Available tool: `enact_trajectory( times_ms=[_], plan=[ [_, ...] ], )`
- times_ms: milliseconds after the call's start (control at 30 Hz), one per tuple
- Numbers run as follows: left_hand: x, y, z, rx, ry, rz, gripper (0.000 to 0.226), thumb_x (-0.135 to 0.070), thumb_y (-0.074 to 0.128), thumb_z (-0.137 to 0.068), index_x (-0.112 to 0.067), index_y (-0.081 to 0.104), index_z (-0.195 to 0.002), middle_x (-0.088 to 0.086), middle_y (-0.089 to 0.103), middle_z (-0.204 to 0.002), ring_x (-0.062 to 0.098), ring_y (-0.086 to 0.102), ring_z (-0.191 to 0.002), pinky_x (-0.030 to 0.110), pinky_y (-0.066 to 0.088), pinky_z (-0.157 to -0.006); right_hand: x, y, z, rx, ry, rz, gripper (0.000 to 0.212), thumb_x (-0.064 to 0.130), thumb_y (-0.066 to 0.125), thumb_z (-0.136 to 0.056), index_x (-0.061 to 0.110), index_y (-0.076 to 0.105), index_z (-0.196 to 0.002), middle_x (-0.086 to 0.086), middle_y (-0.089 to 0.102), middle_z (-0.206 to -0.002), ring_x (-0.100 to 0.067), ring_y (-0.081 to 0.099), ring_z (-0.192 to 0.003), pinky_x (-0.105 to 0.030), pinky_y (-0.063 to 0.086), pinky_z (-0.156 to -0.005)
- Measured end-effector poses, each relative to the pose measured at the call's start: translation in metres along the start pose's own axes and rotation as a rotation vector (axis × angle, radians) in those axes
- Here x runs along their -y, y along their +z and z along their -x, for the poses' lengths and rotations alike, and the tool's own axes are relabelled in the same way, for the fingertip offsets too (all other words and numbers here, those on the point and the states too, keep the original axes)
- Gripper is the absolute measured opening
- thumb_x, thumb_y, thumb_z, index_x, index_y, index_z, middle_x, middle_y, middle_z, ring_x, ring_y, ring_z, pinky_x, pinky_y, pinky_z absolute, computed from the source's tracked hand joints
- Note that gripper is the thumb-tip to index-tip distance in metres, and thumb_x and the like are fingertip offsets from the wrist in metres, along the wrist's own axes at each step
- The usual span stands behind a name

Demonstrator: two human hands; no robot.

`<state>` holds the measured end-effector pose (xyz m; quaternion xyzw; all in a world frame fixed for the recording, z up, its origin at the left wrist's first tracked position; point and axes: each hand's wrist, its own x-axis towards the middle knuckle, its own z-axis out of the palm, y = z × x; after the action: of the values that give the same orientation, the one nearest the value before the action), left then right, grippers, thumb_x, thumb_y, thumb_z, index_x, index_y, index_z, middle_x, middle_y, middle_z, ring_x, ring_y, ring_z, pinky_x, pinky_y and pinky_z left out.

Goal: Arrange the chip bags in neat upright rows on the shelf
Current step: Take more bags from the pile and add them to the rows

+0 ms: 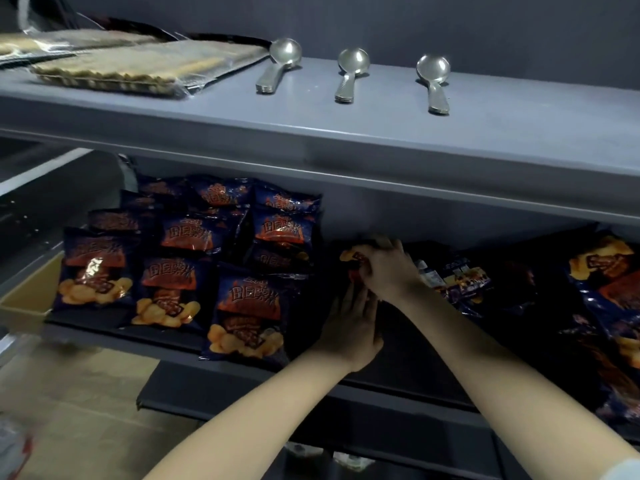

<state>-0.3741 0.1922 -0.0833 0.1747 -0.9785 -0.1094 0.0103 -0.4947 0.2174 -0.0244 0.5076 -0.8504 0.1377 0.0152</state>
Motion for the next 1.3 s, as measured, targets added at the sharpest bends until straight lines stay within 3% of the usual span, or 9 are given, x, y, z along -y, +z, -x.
enact_trajectory(
  times_ms=[133, 233, 600, 767, 933, 1000, 1100, 1200, 1300],
  plan=[
    [0.004, 0.016, 0.013, -0.018, 0.006, -0.032, 0.068, -0.042, 0.028, -0.099, -0.011, -0.005, -0.149, 0.007, -0.016, -0.156, 0.022, -0.018, -0.142, 0.04, -0.009, -0.116, 0.001, 0.019, -0.026, 0.154, 0.015, 0.103, 0.069, 0.05, 0.051, -0.086, 0.037, 0.018, -0.146, 0.001, 0.0, -0.156, -0.038, 0.007, -0.139, -0.059, 0.023, -0.107],
    [0.011, 0.018, 0.016, -0.015, -0.01, -0.04, 0.065, -0.045, 0.023, -0.099, -0.012, -0.002, -0.149, 0.006, -0.011, -0.158, 0.021, -0.013, -0.144, 0.04, -0.01, -0.115, -0.006, 0.04, -0.03, 0.272, 0.101, 0.04, 0.07, 0.057, 0.045, -0.088, 0.044, 0.008, -0.146, 0.002, -0.003, -0.158, -0.039, -0.001, -0.141, -0.063, 0.017, -0.108],
    [0.012, 0.022, 0.017, -0.03, -0.019, -0.03, 0.066, -0.047, 0.025, -0.099, -0.011, 0.003, -0.149, 0.006, -0.01, -0.158, 0.021, -0.014, -0.144, 0.04, -0.01, -0.115, -0.005, 0.052, -0.023, 0.149, 0.14, -0.015, 0.072, 0.052, 0.054, -0.084, 0.038, 0.018, -0.144, -0.005, 0.023, -0.144, -0.035, 0.02, -0.131, -0.056, 0.032, -0.097],
    [0.0, 0.028, 0.029, -0.249, -0.103, 0.337, 0.067, -0.027, 0.047, -0.092, -0.02, 0.012, -0.148, 0.0, 0.003, -0.157, 0.016, -0.008, -0.144, 0.031, -0.002, -0.116, 0.0, 0.057, -0.004, -0.024, 0.177, -0.09, 0.063, 0.039, 0.059, -0.082, 0.029, 0.033, -0.139, -0.007, 0.036, -0.135, -0.033, 0.025, -0.126, -0.052, 0.038, -0.092],
    [-0.005, 0.016, 0.034, -0.607, -0.248, 0.621, 0.079, -0.02, 0.064, -0.085, -0.012, 0.014, -0.146, 0.004, 0.003, -0.153, 0.013, 0.003, -0.142, 0.022, 0.011, -0.114, 0.002, 0.04, -0.003, -0.273, 0.198, -0.431, 0.032, 0.023, 0.06, -0.085, 0.013, 0.055, -0.114, -0.009, 0.062, -0.111, -0.031, 0.052, -0.109, -0.032, 0.035, -0.088],
    [-0.007, 0.009, 0.03, -0.63, -0.307, 0.846, 0.091, -0.024, 0.067, -0.083, -0.016, 0.004, -0.147, -0.001, 0.002, -0.153, 0.005, 0.003, -0.139, 0.011, 0.007, -0.11, 0.004, 0.031, 0.005, -0.421, 0.271, -0.592, 0.023, 0.021, 0.062, -0.086, 0.01, 0.057, -0.105, -0.007, 0.065, -0.099, -0.027, 0.059, -0.099, -0.027, 0.038, -0.081],
    [-0.014, -0.002, 0.014, -0.529, -0.354, 1.224, 0.101, -0.031, 0.073, -0.078, -0.021, 0.002, -0.149, -0.003, 0.011, -0.154, 0.006, 0.016, -0.138, 0.027, 0.017, -0.116, 0.005, 0.007, 0.011, -0.537, 0.588, -1.055, 0.017, 0.025, 0.059, -0.09, 0.014, 0.054, -0.102, 0.0, 0.062, -0.094, -0.024, 0.061, -0.096, -0.023, 0.04, -0.071],
    [-0.02, -0.003, 0.004, -0.519, -0.302, 1.305, 0.091, -0.027, 0.077, -0.075, -0.024, 0.018, -0.145, -0.016, 0.039, -0.136, -0.015, 0.039, -0.117, 0.019, 0.035, -0.103, 0.01, -0.006, 0.024, -0.326, 0.721, -1.604, 0.022, 0.025, 0.053, -0.094, 0.009, 0.054, -0.11, -0.003, 0.062, -0.092, -0.016, 0.064, -0.077, -0.027, 0.05, -0.062],
    [-0.021, -0.001, -0.002, -0.596, -0.263, 1.239, 0.063, -0.018, 0.076, -0.075, -0.029, 0.043, -0.127, -0.023, 0.056, -0.11, -0.017, 0.054, -0.097, 0.004, 0.042, -0.081, 0.01, -0.001, 0.052, -0.202, 0.727, -1.808, 0.016, 0.022, 0.047, -0.098, 0.015, 0.061, -0.098, -0.006, 0.066, -0.091, -0.019, 0.066, -0.077, -0.038, 0.052, -0.078]
  ],
)
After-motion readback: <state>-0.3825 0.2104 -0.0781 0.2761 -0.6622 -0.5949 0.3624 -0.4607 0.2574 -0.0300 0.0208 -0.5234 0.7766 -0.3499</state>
